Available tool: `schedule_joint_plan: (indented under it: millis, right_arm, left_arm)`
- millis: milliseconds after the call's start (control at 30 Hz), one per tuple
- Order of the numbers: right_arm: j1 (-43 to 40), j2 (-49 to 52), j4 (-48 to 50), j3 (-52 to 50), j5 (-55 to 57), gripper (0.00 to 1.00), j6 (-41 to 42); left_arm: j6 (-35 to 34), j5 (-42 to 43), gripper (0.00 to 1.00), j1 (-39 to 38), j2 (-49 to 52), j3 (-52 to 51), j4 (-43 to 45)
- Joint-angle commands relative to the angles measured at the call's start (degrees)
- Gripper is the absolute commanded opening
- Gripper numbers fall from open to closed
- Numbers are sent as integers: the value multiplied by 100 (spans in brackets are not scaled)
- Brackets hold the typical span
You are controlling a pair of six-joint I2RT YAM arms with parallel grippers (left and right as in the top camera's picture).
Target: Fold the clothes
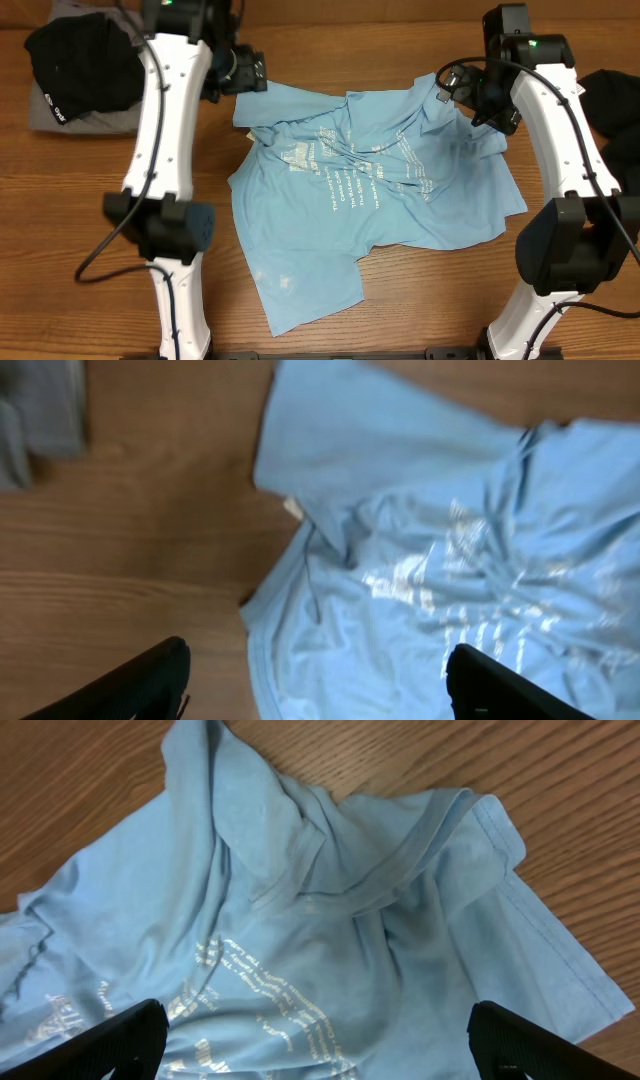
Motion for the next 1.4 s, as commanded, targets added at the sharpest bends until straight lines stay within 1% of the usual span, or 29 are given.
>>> schedule_joint_plan:
  millis: [0, 100, 133, 200, 333, 400, 433, 600, 733, 800, 1033, 1233, 1367]
  right_arm:
    - [-13, -227, 131, -122, 63, 100, 46]
    - [-13, -227, 251, -125, -367, 100, 50]
    - [-11, -227, 297, -125, -592, 100, 50]
    - [-4, -227, 297, -131, -765, 100, 50]
    - [22, -227, 160, -166, -903, 100, 46]
    - [37, -227, 122, -232, -901, 100, 2]
    - [37, -227, 103, -260, -901, 100, 0]
    - [37, -227, 188, -592, -901, 100, 2]
    - [37, -227, 459, -905, -905, 100, 4]
    - [37, -227, 619, -1038, -907, 100, 7]
    - [37, -227, 918, -1283, -990, 100, 7]
    - [37, -227, 981, -1283, -992, 100, 7]
    - [37, -227, 990, -1283, -992, 100, 7]
  left_arm:
    - [-111, -251, 81, 107, -643, 15, 236]
    - [-90, -138, 77, 111, -498, 13, 382]
    - [-81, 66, 77, 74, -297, 13, 417]
    - [-68, 240, 78, 46, 44, 13, 501]
    - [-57, 269, 82, 52, 708, 13, 728]
    - [120, 247, 89, 105, 964, 13, 927]
    - [190, 212, 89, 157, 1069, 13, 1056]
    - [264, 426, 90, 546, 1482, 13, 1484]
    - [699, 990, 90, 835, 1790, 13, 1596]
    - [815, 1141, 91, 935, 1930, 13, 1547]
    - [1117, 1220, 89, 1008, 2356, 9, 1307]
    - [1329, 1519, 80, 960, 2494, 7, 1287]
    - [1392, 1517, 79, 955, 2496, -2, 1285]
